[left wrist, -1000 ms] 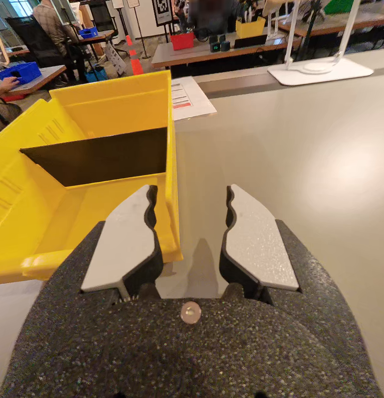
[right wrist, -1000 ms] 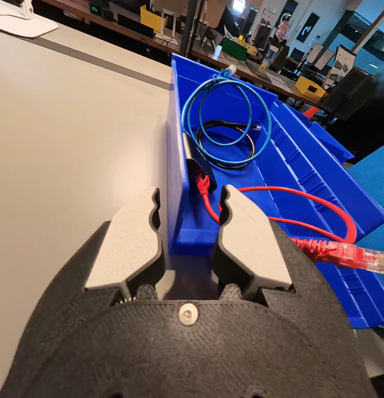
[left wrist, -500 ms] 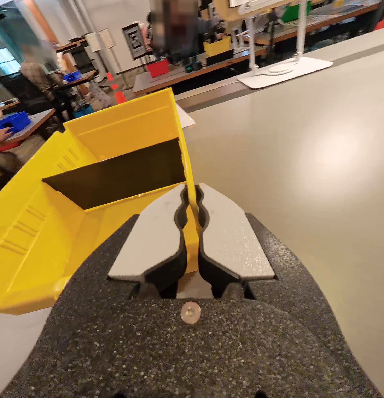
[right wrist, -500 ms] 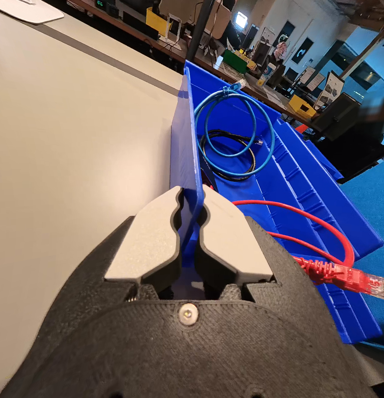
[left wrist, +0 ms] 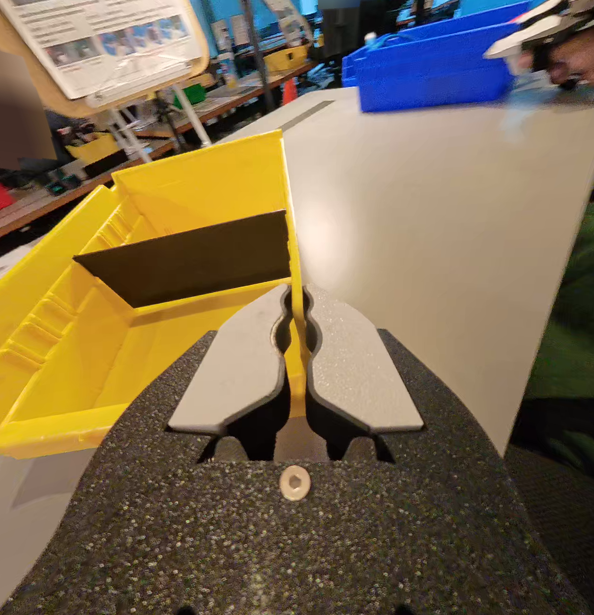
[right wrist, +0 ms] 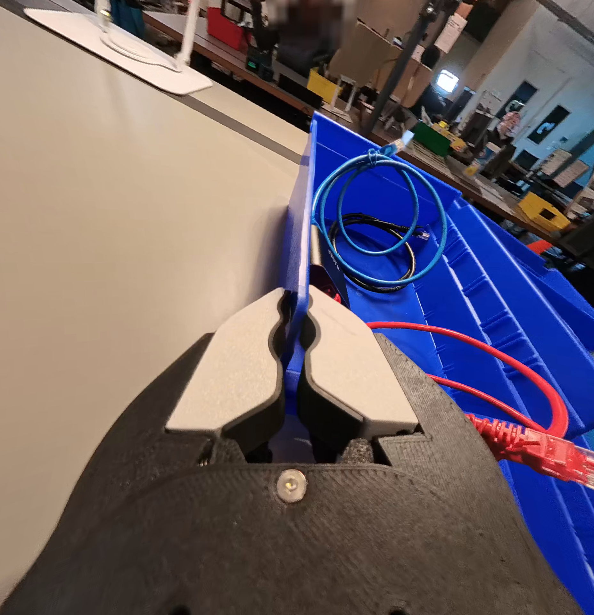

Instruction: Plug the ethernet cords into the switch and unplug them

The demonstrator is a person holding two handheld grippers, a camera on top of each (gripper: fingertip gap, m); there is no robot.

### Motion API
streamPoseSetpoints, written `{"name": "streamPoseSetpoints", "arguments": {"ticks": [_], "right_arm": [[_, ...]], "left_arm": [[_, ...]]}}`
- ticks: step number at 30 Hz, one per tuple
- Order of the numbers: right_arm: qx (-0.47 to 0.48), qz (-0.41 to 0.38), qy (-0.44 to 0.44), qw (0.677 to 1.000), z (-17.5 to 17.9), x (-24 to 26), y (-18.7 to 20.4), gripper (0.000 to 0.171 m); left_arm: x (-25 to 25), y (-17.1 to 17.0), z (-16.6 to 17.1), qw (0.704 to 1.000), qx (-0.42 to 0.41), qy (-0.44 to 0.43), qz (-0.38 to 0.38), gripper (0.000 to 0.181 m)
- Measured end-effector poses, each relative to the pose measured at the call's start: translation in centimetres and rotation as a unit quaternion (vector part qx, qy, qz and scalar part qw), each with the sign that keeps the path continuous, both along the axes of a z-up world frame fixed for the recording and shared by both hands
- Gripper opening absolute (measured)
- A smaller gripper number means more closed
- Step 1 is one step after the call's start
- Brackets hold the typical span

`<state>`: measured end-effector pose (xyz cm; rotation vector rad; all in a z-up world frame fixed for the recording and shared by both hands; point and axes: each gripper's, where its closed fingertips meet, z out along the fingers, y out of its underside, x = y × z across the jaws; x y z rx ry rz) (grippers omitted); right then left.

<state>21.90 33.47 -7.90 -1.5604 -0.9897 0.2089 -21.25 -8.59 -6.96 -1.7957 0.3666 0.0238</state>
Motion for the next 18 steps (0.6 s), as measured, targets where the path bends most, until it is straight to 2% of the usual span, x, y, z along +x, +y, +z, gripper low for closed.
{"name": "streamPoseSetpoints", "arguments": {"ticks": [1,11,18], "right_arm": [[-0.003,0.017,0.0,1.0,0.0,-0.6,-0.3,0.004],[-0.033,0.182,-0.008,0.983,-0.2,-9.4,-4.9,0.005],[-0.033,0.331,-0.027,0.943,-0.4,-15.3,-8.5,0.006]], "left_arm": [[0.8,0.3,0.0,1.0,-0.001,-0.003,-0.021,0.003],[8.5,1.5,0.0,0.977,-0.005,-0.031,-0.211,0.003],[11.6,-0.3,0.0,0.949,-0.015,-0.051,-0.311,0.003]]}}
